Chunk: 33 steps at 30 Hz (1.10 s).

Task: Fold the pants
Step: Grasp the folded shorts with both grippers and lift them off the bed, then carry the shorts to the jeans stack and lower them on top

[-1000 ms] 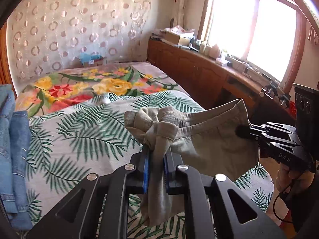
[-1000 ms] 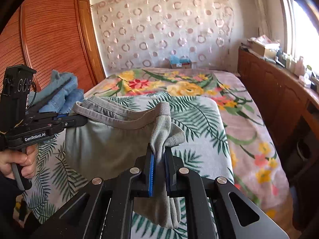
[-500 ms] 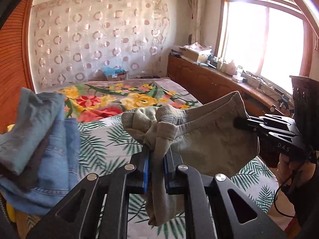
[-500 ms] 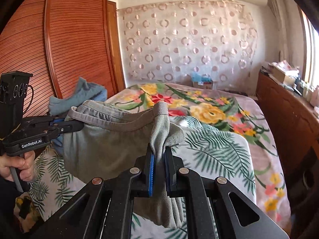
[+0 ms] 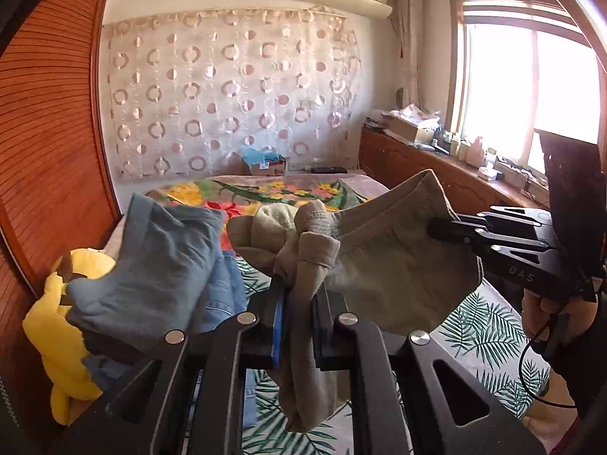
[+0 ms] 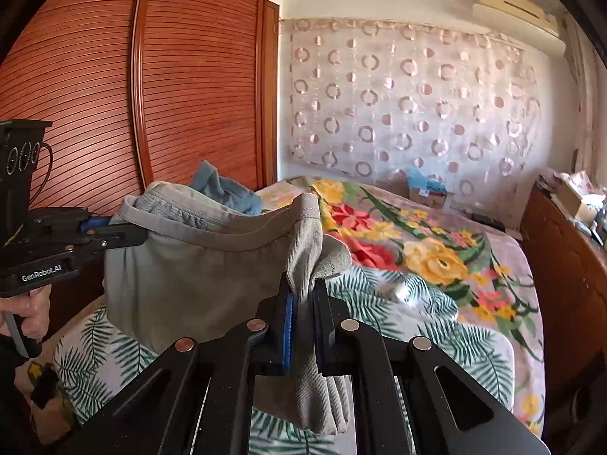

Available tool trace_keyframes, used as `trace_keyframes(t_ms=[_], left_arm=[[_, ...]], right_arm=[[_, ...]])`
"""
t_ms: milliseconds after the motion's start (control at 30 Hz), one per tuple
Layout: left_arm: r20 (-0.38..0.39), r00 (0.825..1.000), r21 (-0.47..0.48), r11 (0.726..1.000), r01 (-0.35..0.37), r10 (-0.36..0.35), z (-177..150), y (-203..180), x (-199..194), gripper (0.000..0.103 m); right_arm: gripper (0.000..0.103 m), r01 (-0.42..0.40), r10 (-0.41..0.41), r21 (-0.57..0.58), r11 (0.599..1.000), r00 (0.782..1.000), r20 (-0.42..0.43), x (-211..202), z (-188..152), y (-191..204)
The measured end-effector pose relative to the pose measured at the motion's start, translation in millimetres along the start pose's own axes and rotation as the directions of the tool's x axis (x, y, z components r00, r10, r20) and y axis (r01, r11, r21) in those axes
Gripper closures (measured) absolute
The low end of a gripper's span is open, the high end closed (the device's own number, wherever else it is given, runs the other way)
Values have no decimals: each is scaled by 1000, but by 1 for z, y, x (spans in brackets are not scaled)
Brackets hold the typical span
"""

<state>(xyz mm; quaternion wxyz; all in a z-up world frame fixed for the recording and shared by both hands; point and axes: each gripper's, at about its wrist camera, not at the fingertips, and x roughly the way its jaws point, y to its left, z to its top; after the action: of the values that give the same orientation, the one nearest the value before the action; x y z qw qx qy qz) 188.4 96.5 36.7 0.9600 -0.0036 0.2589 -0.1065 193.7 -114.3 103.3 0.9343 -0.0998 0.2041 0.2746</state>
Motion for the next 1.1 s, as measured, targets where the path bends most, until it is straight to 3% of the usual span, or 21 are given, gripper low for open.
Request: trace_keyframes(t_ms=[700, 1100], left_arm=[[130, 990, -87, 995, -48, 59, 18, 76, -15, 90], [153, 982, -149, 985, -91, 114, 10, 113, -18, 90]], right_arm=[[94, -67, 73, -193, 979, 997, 27, 91, 64, -16], [94, -89, 100, -358, 930, 995, 11, 143, 86, 15]])
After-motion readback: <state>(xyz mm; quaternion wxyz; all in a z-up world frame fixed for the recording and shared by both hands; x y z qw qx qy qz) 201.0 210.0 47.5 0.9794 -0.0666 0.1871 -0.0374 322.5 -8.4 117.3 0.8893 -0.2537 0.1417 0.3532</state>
